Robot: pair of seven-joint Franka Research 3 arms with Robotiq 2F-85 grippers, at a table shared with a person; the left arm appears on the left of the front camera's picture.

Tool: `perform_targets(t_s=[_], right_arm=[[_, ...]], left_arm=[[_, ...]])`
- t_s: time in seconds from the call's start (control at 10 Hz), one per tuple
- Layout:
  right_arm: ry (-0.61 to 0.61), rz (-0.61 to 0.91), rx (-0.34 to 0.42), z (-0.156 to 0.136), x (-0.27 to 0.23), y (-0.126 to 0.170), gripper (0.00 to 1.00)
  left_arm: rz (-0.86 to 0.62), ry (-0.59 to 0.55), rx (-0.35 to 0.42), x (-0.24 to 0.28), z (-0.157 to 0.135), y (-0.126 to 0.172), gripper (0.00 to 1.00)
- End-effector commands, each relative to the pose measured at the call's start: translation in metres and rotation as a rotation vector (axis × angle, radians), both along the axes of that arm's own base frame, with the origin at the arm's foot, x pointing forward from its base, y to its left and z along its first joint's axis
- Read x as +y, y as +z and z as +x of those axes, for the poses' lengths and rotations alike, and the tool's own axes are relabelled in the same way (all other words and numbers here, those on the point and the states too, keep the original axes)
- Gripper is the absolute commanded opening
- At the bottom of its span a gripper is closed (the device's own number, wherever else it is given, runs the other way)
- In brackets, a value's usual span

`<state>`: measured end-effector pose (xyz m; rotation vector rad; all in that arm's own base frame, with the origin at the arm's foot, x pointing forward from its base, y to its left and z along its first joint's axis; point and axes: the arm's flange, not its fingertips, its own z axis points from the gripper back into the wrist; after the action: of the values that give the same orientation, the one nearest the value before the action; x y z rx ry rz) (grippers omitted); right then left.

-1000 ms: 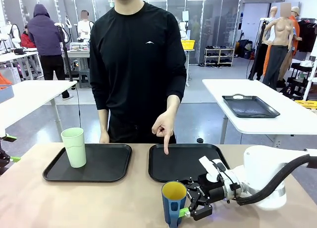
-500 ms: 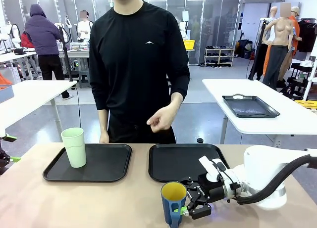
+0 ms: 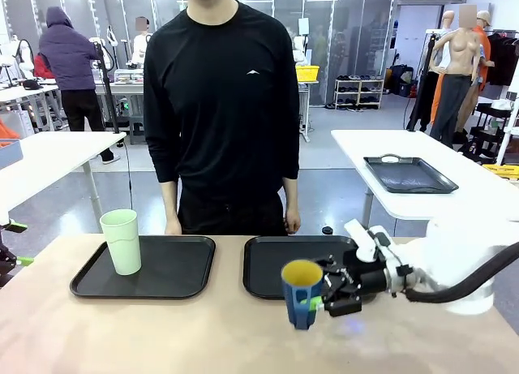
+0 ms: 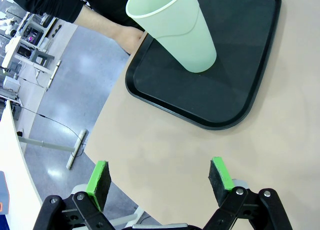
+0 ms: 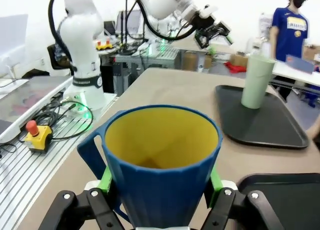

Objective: Sort and store the cups by type.
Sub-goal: Pick up the Handle plastic cup and place it into the empty Flat Tray.

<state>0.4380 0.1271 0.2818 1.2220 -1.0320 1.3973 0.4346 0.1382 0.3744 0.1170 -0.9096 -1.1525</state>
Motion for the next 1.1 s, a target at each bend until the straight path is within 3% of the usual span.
perform_targets(t_s=[0.0,0.3,0.6,0.8,0.9,1.0], right_arm=[[-0.037,0.017,0.01,0.012,-0.014,0.03,0.6],[-0.122,0.077,-0.019,0.052,-0.033,0.063,0.6],[-0.199,0.08,-0.007,0.085,-0.035,0.075,0.6],[-0.247,0.029,0.039,0.087,-0.034,0.077,0.6],[-0.188,0.076,-0.036,0.085,-0.043,0.073,0.6],[-0.188,0.076,-0.036,0.085,-0.043,0.073,0.6]], left_arm=[[0.005,-0.005,-0.006,0.0,-0.001,0.003,1.0],[0.005,-0.005,-0.006,0.0,-0.001,0.003,1.0],[0.005,-0.005,-0.006,0.0,-0.001,0.003,1.0],[0.005,-0.005,-0.006,0.0,-0.001,0.003,1.0],[0.005,-0.005,-0.006,0.0,-0.001,0.003,1.0],[0.005,-0.005,-0.006,0.0,-0.001,0.003,1.0]])
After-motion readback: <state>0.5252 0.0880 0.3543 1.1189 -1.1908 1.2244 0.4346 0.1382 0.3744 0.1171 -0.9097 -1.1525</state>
